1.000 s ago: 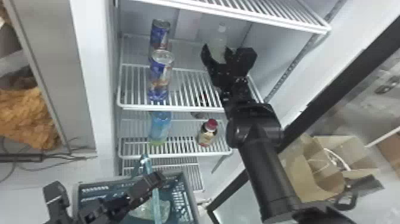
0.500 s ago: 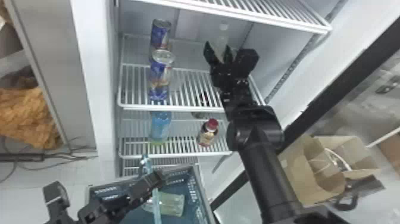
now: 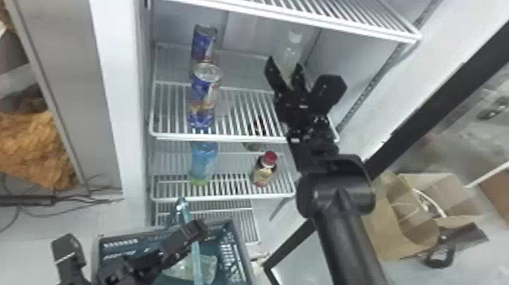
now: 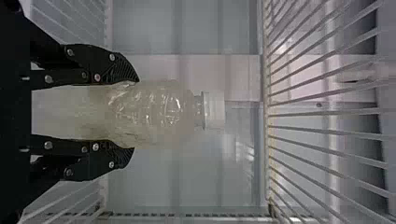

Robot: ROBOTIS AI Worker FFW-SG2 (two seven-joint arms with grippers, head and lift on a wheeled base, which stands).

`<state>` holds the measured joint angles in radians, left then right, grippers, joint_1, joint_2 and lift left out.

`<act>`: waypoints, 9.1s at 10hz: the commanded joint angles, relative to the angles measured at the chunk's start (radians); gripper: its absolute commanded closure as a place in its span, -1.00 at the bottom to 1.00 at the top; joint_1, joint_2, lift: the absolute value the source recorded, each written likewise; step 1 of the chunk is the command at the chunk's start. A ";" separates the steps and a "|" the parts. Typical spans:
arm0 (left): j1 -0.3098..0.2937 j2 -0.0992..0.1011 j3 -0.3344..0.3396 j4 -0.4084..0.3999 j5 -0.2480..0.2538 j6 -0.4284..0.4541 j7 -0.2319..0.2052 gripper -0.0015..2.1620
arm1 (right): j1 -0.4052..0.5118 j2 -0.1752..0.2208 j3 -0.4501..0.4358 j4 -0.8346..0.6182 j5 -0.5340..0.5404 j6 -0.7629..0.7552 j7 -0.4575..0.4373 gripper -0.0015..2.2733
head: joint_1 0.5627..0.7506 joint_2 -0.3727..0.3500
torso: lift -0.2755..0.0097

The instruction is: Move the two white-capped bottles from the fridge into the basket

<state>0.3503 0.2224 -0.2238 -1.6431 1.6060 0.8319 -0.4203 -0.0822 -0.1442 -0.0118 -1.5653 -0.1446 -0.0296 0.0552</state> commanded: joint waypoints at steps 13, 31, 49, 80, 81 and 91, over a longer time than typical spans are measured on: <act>0.008 -0.003 0.006 0.000 -0.003 0.000 -0.002 0.10 | 0.688 0.002 -0.092 -0.799 -0.165 0.179 0.046 -0.27 | 0.41 -0.94 | 0.93; 0.008 -0.003 0.010 0.000 -0.007 0.007 -0.002 0.10 | 0.880 0.008 -0.160 -1.018 -0.165 0.923 0.287 -0.27 | 0.41 -0.94 | 0.93; 0.008 -0.005 0.014 0.002 -0.009 0.007 -0.002 0.10 | 0.720 -0.040 -0.102 -0.817 -0.234 1.038 0.370 -0.54 | 0.41 -0.88 | 0.93; 0.006 -0.008 0.012 0.002 -0.009 0.007 0.003 0.10 | 0.836 0.045 -0.046 -0.610 -0.087 -0.196 0.029 -0.54 | 0.41 -0.94 | 0.93; 0.006 -0.008 0.010 0.002 -0.009 0.007 0.003 0.10 | 0.836 0.045 -0.046 -0.610 -0.087 -0.196 0.028 -0.54 | 0.41 -0.94 | 0.93; 0.006 -0.006 0.008 0.002 -0.005 0.010 0.003 0.10 | 0.841 0.040 -0.042 -0.618 -0.087 -0.199 0.014 -0.54 | 0.41 -0.94 | 0.93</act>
<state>0.3560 0.2163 -0.2153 -1.6407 1.5998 0.8409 -0.4172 0.7574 -0.1043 -0.0538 -2.1811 -0.2313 -0.2279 0.0688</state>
